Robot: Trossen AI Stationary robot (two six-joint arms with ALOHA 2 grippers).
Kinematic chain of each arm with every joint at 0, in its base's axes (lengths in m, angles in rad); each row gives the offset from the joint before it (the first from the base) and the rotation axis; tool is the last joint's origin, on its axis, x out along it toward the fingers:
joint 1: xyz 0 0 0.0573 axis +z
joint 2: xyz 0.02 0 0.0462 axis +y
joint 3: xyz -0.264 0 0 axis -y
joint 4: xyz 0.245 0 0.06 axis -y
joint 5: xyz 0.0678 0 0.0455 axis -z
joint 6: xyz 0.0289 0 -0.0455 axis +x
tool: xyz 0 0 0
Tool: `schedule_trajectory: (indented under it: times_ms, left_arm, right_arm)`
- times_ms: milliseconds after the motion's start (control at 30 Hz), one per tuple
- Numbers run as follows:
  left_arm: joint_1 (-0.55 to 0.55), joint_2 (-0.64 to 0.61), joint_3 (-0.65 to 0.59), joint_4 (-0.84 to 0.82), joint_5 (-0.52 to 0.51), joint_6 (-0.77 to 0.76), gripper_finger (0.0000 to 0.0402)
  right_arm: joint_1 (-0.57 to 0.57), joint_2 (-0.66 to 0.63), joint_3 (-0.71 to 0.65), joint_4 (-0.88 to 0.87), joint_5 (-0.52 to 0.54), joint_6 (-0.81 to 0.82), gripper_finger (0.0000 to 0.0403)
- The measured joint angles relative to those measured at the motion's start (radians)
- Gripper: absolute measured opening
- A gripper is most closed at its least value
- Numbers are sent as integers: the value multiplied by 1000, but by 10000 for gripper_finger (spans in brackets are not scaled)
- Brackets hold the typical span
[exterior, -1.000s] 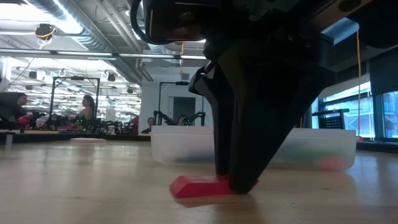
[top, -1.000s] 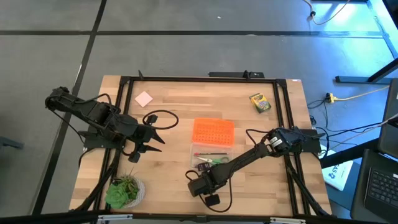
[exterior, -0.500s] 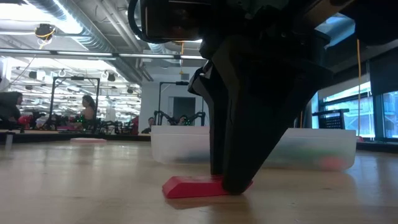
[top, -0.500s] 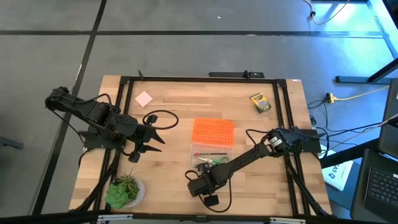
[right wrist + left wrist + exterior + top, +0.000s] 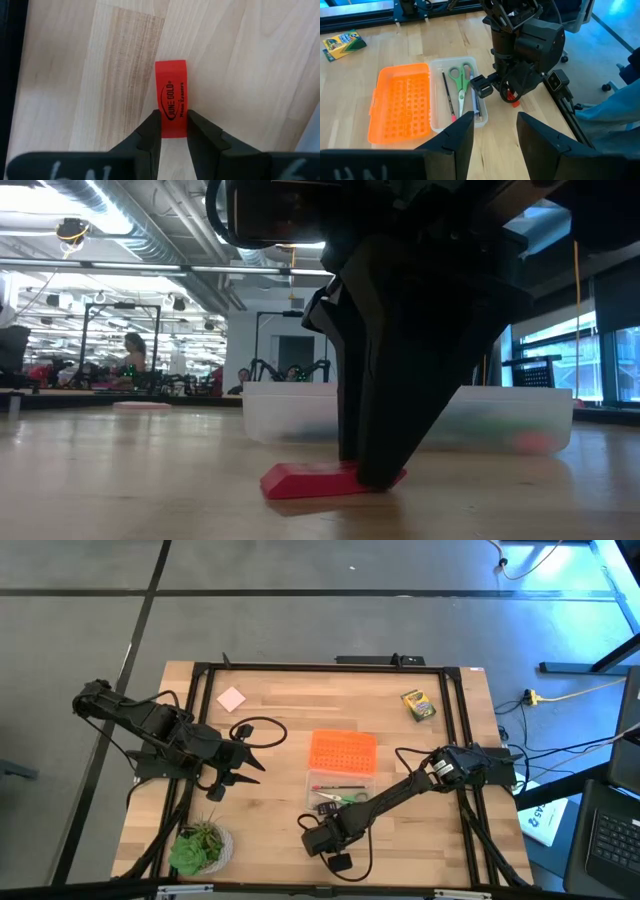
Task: Pack school essentials
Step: Put the red eraser into the orange supply box
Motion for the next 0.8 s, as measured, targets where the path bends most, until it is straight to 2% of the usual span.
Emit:
schedule_trajectory:
  times_ms: [500, 800]
  left_arm:
    - [0, 0, 0, 0, 0, 0, 142]
    - [0, 0, 0, 0, 0, 0, 142]
  right_arm:
    - [-12, 0, 68, -39, 0, 10, 85]
    - [-22, 0, 125, -162, -4, 27, 85]
